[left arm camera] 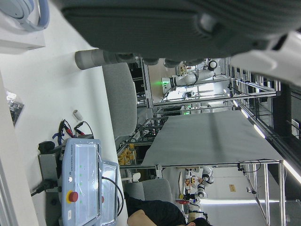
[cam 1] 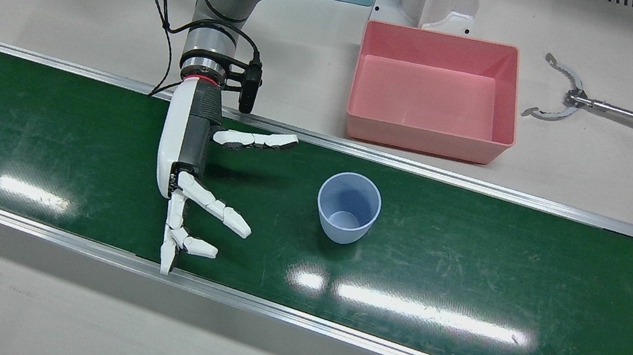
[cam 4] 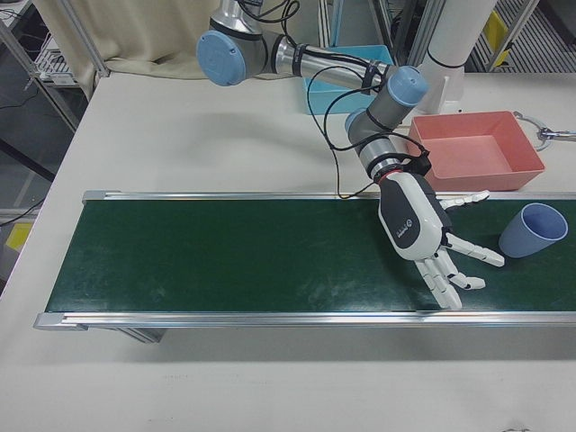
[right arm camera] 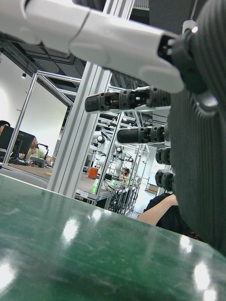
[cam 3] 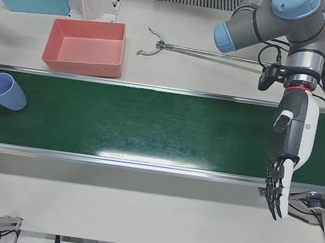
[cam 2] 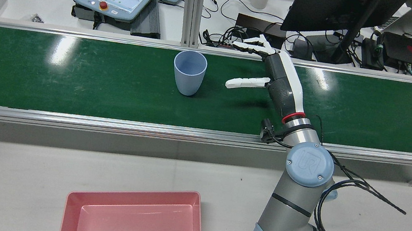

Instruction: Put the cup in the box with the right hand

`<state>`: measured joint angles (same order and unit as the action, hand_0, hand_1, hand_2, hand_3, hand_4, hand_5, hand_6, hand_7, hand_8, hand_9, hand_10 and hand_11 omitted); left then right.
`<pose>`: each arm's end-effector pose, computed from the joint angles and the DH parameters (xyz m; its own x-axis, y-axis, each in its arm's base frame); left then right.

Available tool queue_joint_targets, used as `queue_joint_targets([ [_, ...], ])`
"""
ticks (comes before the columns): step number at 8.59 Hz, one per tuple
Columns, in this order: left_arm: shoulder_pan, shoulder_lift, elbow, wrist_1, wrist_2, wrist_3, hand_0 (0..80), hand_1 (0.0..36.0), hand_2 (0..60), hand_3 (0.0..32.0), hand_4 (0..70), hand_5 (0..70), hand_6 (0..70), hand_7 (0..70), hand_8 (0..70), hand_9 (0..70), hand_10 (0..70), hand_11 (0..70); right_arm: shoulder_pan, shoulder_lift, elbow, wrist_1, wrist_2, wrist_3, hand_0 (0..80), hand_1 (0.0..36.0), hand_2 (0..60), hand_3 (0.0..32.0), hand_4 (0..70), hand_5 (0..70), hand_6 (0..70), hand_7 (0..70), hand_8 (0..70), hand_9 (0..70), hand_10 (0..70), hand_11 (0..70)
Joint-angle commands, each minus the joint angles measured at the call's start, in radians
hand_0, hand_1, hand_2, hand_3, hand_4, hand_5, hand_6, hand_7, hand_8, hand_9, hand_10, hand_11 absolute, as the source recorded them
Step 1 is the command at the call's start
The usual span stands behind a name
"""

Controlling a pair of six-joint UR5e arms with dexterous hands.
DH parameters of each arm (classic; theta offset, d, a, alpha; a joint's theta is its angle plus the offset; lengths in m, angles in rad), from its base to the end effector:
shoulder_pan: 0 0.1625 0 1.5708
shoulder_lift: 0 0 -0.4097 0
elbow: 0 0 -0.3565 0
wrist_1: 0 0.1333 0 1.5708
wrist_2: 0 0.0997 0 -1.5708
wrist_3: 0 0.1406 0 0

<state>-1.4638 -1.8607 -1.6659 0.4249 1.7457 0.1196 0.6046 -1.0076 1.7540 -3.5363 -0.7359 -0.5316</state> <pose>-0.0461 -0.5902 0.5264 -0.9532 -0.2808 -0.1123 0.1188 -0.0062 -0.9929 -0.3614 -0.5384 0.3279 -0.9661 0.0358 0.2558 -0.2393 0.2482 -0.9387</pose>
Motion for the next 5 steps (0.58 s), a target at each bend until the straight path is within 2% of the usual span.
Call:
queue_joint_targets([
  [1, -0.001, 0.000, 0.000, 0.000, 0.000, 0.000, 0.0, 0.0, 0.0, 0.0, 0.0, 0.0, 0.0, 0.0, 0.0, 0.0, 0.0, 0.0, -0.006, 0.043, -0.044, -0.001, 0.001, -0.008, 54.8, 10.7, 0.0, 0.0, 33.3, 4.2, 8.2, 43.3, 0.6, 7.2, 3.3, 6.4],
  [5, 0.000, 0.000, 0.000, 0.000, 0.000, 0.000, 0.0, 0.0, 0.0, 0.0, 0.0, 0.0, 0.0, 0.0, 0.0, 0.0, 0.0, 0.0, -0.031, 0.050, -0.044, -0.001, 0.010, -0.008, 54.8, 10.7, 0.0, 0.0, 32.7, 4.2, 8.3, 43.4, 0.6, 7.2, 3.6, 6.8],
])
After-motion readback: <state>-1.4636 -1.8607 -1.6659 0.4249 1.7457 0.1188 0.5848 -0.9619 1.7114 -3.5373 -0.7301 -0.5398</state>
